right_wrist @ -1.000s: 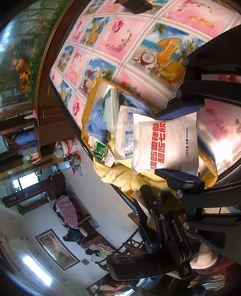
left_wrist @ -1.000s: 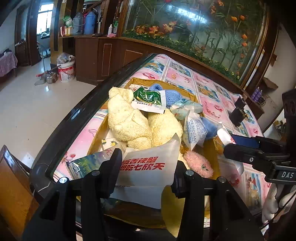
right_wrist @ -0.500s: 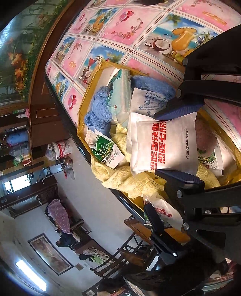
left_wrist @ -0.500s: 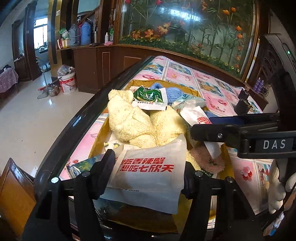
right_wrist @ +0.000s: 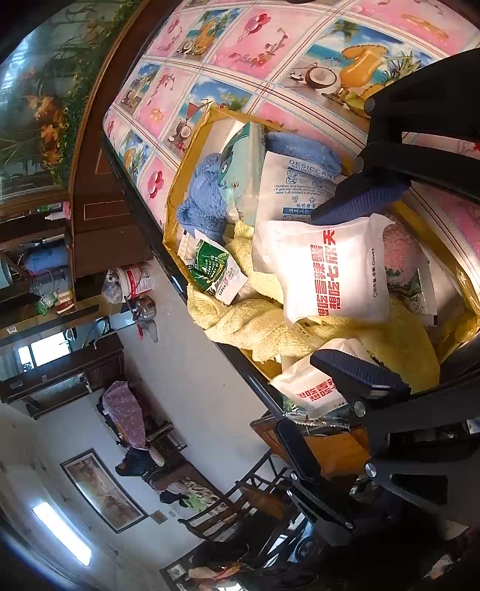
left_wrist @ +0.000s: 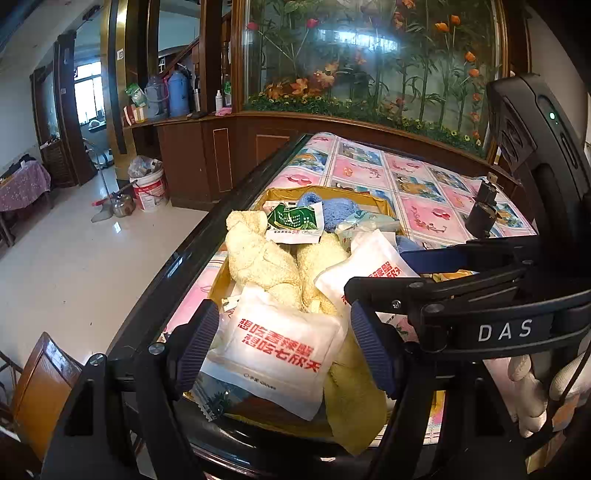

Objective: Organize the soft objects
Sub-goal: 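Carry the glove packet over the yellow box and open the right tool, then raise the right tool from the box and swing it over the bed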

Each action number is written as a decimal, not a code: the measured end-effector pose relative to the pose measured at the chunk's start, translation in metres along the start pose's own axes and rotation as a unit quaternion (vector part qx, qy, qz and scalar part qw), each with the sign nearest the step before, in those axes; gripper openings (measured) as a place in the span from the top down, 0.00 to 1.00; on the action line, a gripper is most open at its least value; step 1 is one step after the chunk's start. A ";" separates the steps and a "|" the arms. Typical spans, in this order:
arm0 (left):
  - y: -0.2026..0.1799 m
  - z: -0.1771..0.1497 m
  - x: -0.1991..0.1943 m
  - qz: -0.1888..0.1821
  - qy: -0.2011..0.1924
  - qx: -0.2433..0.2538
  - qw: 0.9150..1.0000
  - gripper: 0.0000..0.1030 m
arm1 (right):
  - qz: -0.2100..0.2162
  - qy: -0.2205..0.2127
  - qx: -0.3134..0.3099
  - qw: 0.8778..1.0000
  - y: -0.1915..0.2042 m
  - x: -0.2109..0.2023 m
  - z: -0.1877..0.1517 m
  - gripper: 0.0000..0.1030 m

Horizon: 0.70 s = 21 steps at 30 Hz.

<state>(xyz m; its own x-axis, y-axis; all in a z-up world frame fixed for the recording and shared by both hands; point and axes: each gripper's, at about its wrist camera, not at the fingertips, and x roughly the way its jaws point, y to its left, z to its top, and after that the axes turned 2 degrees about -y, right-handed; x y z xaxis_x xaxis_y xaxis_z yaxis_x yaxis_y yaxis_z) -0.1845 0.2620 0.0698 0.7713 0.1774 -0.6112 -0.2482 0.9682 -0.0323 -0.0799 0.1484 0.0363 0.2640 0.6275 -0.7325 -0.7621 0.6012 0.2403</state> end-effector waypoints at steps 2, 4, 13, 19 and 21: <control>-0.003 0.002 -0.004 0.008 -0.005 0.004 1.000 0.27 | 0.012 -0.009 0.012 1.000 -0.004 -0.007 -0.001 0.30; -0.006 0.003 -0.007 0.017 -0.008 0.008 1.000 0.25 | 0.018 -0.018 0.024 0.999 -0.007 -0.014 -0.002 0.28; -0.016 0.006 -0.015 0.044 -0.013 0.023 0.999 0.21 | 0.030 -0.064 0.064 0.995 -0.033 -0.048 -0.008 0.27; -0.009 0.010 -0.008 0.054 -0.003 0.004 0.999 0.21 | 0.003 -0.074 0.078 0.994 -0.054 -0.065 -0.024 0.26; -0.014 0.014 0.003 0.059 0.007 0.011 0.998 0.21 | -0.003 -0.080 0.087 0.993 -0.062 -0.071 -0.030 0.26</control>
<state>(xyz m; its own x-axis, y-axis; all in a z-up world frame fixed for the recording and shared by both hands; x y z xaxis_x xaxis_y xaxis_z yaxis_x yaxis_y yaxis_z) -0.1703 0.2514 0.0794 0.7292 0.2874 -0.6210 -0.3234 0.9445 0.0574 -0.0689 0.0519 0.0543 0.3689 0.6859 -0.6273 -0.6503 0.6727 0.3531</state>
